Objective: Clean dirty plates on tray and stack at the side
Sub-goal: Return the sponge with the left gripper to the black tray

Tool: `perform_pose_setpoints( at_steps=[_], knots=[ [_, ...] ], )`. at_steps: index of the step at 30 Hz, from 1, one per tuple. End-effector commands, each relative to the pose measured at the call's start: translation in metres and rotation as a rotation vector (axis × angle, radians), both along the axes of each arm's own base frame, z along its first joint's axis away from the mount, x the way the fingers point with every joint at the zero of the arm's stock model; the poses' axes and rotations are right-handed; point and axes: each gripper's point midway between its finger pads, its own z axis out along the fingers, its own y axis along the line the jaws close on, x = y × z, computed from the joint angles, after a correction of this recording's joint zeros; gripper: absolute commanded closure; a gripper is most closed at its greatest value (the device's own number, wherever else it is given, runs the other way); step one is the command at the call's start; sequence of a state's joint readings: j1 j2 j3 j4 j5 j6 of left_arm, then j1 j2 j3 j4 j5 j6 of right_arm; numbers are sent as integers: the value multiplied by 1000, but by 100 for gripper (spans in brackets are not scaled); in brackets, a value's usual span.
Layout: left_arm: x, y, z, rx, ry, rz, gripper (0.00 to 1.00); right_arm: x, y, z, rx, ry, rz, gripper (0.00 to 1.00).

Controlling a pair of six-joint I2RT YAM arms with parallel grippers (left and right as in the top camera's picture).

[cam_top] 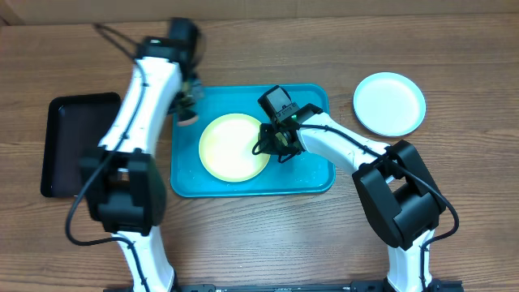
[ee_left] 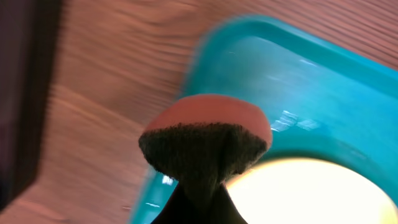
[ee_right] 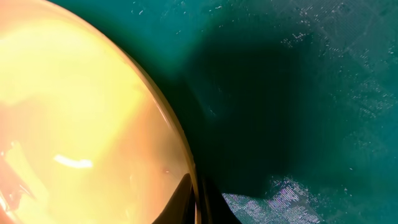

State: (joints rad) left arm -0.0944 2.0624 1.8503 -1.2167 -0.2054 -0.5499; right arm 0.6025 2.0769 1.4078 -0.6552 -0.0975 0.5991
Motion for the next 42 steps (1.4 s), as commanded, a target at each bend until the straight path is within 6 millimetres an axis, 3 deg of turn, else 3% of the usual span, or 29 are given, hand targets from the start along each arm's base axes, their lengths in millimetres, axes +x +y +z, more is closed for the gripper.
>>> perform_pose_setpoints(
  at_steps=[1,6,9,11,14,19,24,26,28,29,30,35,40,42],
  knots=[
    [-2,71,7,20,-5,109,96,-7,-18,-23,-84,33,-17,96],
    [-27,166,7,10,-7,337,96,-5,-17,-23,-79,27,-18,96],
    [-45,208,2,-12,-11,436,96,-5,-17,-23,-79,27,-18,96],
    [-51,226,-5,-32,-17,434,96,-5,-16,-22,-78,25,-18,96],
    [-49,231,-19,-127,-46,383,96,-4,-16,-22,-76,23,-18,96],
    [-44,223,-48,-282,-48,335,96,-4,-16,-22,-75,21,-18,96],
    [-44,217,-74,-309,9,299,96,-4,-16,-22,-75,21,-18,96],
    [-45,216,-79,-313,21,300,84,-4,-16,-22,-75,21,-18,96],
    [-44,217,-79,-311,18,303,61,-4,-16,-22,-76,22,-18,96],
    [-44,218,-77,-308,15,305,40,-4,-16,-22,-76,22,-18,96],
    [-44,220,-74,-306,13,308,32,-4,-16,-22,-76,22,-18,96],
    [-46,234,-32,-310,-4,366,32,-4,-16,-22,-76,21,-18,96],
    [-34,231,37,-374,-126,370,32,-4,-16,-22,-75,20,-18,96],
    [-30,224,63,-402,-182,351,23,-3,-15,-20,-73,17,-18,96]
  ],
)
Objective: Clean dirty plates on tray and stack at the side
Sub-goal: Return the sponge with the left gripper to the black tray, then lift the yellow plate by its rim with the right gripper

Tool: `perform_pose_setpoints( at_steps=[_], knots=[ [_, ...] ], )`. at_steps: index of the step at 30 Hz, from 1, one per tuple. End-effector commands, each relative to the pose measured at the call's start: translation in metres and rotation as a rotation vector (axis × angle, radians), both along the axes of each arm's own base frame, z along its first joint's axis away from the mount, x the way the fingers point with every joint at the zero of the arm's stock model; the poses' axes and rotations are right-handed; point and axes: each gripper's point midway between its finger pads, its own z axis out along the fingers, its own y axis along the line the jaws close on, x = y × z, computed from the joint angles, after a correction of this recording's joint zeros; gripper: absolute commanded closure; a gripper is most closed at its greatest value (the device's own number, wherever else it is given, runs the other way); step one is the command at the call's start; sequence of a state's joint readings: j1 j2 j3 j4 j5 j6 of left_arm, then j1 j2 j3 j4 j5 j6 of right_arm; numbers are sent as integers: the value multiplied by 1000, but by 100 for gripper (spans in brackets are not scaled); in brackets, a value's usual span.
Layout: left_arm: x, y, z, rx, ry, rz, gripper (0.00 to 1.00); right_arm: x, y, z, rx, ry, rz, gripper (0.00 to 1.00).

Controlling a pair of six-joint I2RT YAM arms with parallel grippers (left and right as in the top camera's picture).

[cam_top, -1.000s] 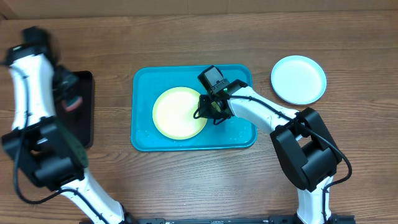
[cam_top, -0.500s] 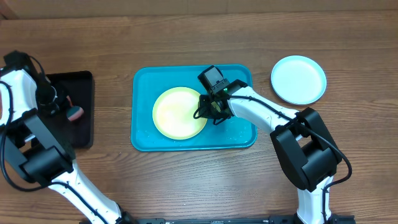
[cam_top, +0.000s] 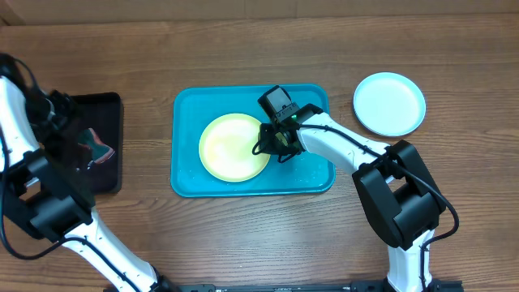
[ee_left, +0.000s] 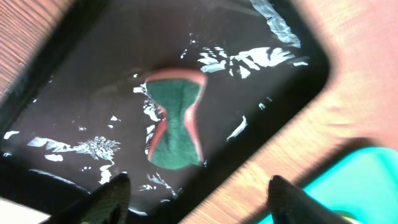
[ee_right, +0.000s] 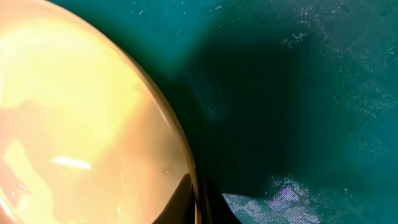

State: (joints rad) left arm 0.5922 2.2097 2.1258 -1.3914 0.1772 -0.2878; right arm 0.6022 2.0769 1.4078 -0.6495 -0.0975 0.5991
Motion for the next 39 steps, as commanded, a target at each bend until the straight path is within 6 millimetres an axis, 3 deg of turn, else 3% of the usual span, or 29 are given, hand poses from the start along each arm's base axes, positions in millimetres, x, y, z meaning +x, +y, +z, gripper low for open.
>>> perform_pose_setpoints(
  at_steps=[1,2,4,6,7,11,15,18,25,33,36,39],
  knots=[
    [12,-12,66,-31,-178,1,21,-3,-15,-18,-73,17,-18,96],
    [12,-15,75,-33,-198,-3,20,-2,-14,-13,-69,9,-18,96],
    [10,-20,86,-24,-213,-3,0,7,-16,3,-89,-47,-1,96],
    [10,-23,92,-17,-225,-11,0,18,-22,25,-154,-136,11,96],
    [10,-24,93,-16,-226,-13,0,29,-30,53,-236,-237,16,96],
    [9,-23,91,-12,-218,-11,0,44,-36,121,-420,-462,43,96],
    [9,-23,91,-12,-218,-11,0,49,-25,186,-626,-683,162,96],
    [9,-23,91,-12,-218,-11,0,44,-11,222,-778,-797,250,96],
    [9,-23,91,-12,-218,-12,0,17,23,276,-1037,-991,339,96],
    [9,-23,91,-12,-218,-12,0,-4,72,311,-1282,-1077,681,96],
    [9,-23,91,-12,-218,-12,0,-7,81,325,-1383,-1084,781,96],
    [9,-23,91,-12,-218,-12,0,-7,83,342,-1409,-1115,745,96]
  ],
)
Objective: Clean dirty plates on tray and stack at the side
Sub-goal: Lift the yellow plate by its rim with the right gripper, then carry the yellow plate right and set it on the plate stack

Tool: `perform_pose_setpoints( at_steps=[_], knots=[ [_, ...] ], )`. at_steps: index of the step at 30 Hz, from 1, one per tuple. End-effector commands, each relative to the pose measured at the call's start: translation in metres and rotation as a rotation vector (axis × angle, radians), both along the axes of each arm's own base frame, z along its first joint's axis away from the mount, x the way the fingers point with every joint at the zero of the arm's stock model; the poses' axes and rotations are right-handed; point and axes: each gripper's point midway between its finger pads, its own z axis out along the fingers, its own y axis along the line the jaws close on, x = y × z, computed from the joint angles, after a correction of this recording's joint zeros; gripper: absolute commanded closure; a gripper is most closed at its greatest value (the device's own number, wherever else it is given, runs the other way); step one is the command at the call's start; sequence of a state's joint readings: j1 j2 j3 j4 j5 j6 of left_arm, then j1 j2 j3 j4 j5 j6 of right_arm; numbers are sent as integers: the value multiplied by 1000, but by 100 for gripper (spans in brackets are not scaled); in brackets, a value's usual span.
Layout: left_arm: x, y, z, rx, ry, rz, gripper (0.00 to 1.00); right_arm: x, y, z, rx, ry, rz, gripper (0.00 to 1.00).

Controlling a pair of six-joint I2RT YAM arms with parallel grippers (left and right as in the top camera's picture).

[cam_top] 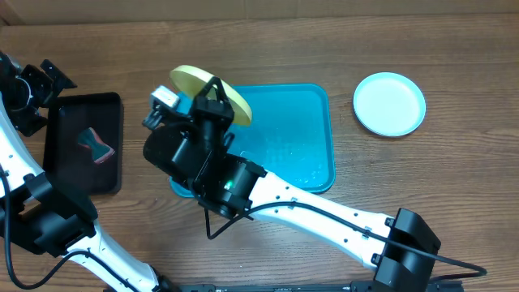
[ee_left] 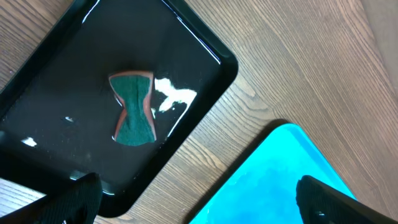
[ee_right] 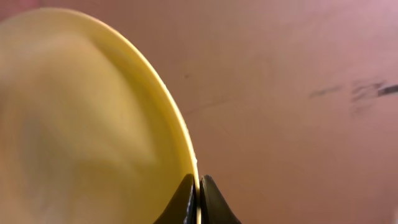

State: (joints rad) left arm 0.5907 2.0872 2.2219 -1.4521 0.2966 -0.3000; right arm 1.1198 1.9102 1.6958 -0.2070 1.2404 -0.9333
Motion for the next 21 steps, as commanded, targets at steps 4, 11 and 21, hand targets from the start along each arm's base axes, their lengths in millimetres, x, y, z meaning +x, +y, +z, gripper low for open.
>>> perform_pose_setpoints(
  at_steps=[4,11,21],
  knots=[
    [2,-3,9,1,-22,-1,0,-2,-15,38,-81,-66,-73,96],
    [2,-3,9,1,-22,-1,0,21,-27,-56,359,212,-38,96],
    [3,-5,9,1,-22,-5,0,77,-130,-107,1115,634,-334,96]
  ],
)
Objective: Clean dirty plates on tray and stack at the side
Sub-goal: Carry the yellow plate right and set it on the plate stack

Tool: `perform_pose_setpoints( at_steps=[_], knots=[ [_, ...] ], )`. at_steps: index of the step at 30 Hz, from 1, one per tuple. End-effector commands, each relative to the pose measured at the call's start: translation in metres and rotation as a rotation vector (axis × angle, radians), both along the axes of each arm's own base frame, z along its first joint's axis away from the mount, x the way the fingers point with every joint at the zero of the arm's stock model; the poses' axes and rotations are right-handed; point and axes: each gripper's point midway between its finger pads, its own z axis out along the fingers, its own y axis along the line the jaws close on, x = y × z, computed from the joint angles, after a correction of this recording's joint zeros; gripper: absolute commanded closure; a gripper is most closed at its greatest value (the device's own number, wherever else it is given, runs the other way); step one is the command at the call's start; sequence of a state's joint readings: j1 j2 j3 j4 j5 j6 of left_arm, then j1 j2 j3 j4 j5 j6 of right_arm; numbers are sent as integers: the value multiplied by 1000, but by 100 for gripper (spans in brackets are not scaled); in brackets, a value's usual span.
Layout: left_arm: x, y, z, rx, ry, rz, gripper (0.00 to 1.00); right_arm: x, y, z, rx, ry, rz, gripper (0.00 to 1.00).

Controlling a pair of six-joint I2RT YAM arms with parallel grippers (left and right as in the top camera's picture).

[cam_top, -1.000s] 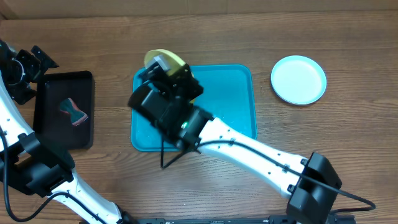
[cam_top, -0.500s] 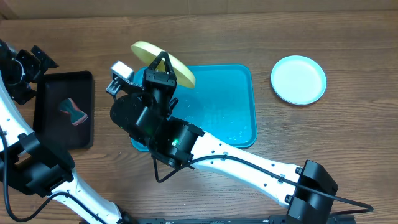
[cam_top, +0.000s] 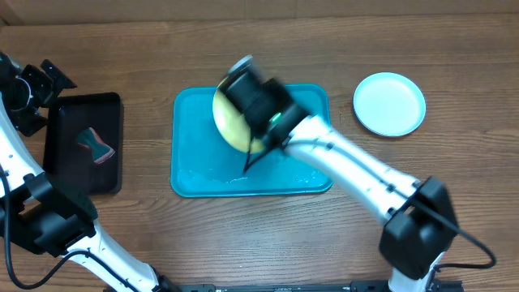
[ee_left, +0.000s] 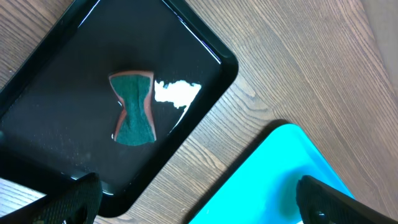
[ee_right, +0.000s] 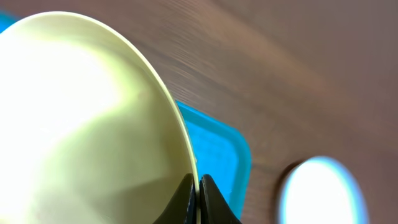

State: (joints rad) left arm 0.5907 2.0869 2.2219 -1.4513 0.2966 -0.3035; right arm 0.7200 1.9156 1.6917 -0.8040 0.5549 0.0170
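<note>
A pale yellow plate (cam_top: 229, 126) hangs tilted above the blue tray (cam_top: 195, 162); my right gripper (ee_right: 198, 186) is shut on its rim, and the plate (ee_right: 93, 124) fills the right wrist view. A clean white plate (cam_top: 389, 103) lies on the table at the far right. The green and red sponge (ee_left: 132, 109) rests in the black tray (ee_left: 186, 56). My left gripper (ee_left: 199, 202) is open, hanging above the black tray's edge, with nothing between its fingers (ee_left: 68, 199).
The black tray (cam_top: 81, 182) lies at the left of the wooden table, the blue tray in the middle. The blue tray's floor shows wet specks. My right arm reaches across the tray from the front right.
The yellow plate, still in my right gripper, has moved from above the blue tray's far left corner to over its far middle. My left gripper and the sponge have not moved.
My left gripper held the sponge at the blue tray's far left edge while my right was shut on the plate's rim on the tray. Then the sponge lay in the black tray, released. Later the plate was raised off the tray, and now hangs farther right.
</note>
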Motion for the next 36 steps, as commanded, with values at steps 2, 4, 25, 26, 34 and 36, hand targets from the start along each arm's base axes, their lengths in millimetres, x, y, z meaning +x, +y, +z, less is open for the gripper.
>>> perform_pose_setpoints(
  at_steps=[2,4,25,26,34,36],
  knots=[
    [2,-5,8,2,-22,-7,0,22,-54,34,500,109,-221,96],
    [2,-5,8,2,-22,-8,0,29,-94,28,549,168,-289,96],
    [2,-4,8,2,-22,-7,0,-3,-365,-96,689,248,-918,62],
    [2,-4,8,2,-22,-7,0,-2,-364,-96,698,247,-911,43],
    [2,-4,8,2,-22,-7,0,4,-331,-82,760,283,-765,0],
    [2,-4,8,2,-22,-7,0,-1,-328,-71,759,277,-759,0]
  ],
)
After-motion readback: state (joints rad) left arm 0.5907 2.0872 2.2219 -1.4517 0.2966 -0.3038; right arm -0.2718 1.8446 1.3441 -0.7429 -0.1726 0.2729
